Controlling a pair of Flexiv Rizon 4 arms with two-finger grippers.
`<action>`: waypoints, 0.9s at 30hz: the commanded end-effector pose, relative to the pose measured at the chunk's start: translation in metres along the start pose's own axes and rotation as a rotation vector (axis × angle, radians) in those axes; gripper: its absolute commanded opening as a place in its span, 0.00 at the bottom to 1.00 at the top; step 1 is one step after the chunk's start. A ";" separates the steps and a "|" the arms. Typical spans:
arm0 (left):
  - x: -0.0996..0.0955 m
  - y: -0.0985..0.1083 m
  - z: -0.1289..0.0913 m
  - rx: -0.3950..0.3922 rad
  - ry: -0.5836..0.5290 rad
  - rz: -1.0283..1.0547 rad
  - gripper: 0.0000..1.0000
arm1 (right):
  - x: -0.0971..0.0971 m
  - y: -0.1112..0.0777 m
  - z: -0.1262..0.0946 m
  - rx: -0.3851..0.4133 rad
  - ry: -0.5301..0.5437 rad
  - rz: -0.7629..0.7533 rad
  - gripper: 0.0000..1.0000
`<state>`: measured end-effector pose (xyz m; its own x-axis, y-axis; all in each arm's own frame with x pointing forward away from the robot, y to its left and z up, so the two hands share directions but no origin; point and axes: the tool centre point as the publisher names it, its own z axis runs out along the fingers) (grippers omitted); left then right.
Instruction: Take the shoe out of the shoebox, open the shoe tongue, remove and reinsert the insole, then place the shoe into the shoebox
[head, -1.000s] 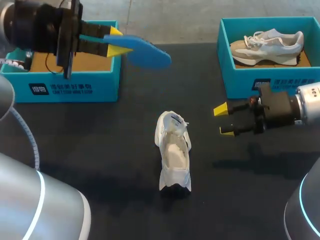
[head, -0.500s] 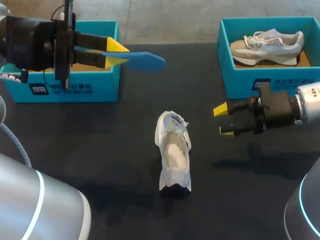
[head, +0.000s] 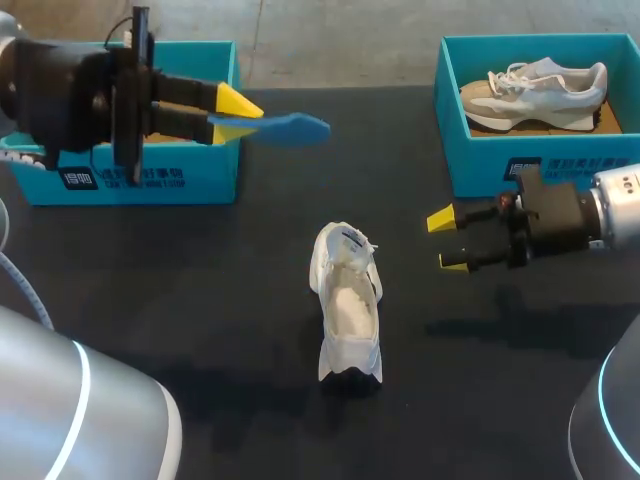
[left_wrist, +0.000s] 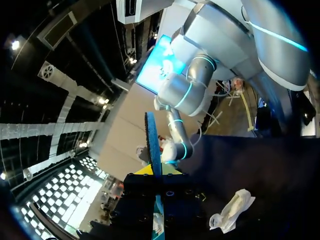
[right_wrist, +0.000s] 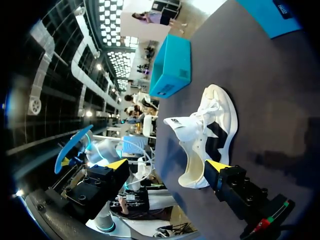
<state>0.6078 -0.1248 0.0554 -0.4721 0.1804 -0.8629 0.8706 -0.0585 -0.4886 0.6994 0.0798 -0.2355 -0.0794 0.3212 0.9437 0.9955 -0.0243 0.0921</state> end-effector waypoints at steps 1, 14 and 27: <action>0.007 0.011 -0.002 0.007 0.009 0.078 0.00 | 0.000 -0.001 0.001 -0.003 -0.001 0.000 1.00; 0.033 0.028 -0.001 0.025 -0.006 0.368 0.00 | 0.000 -0.001 0.001 -0.003 -0.001 0.000 1.00; 0.058 0.048 -0.002 -0.073 -0.082 0.648 0.00 | 0.000 -0.001 0.001 -0.003 -0.001 0.000 1.00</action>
<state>0.6338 -0.1173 -0.0031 0.1212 0.0906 -0.9885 0.9883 -0.1042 0.1116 0.6991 0.0796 -0.2353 -0.0795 0.3217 0.9435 0.9954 -0.0244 0.0922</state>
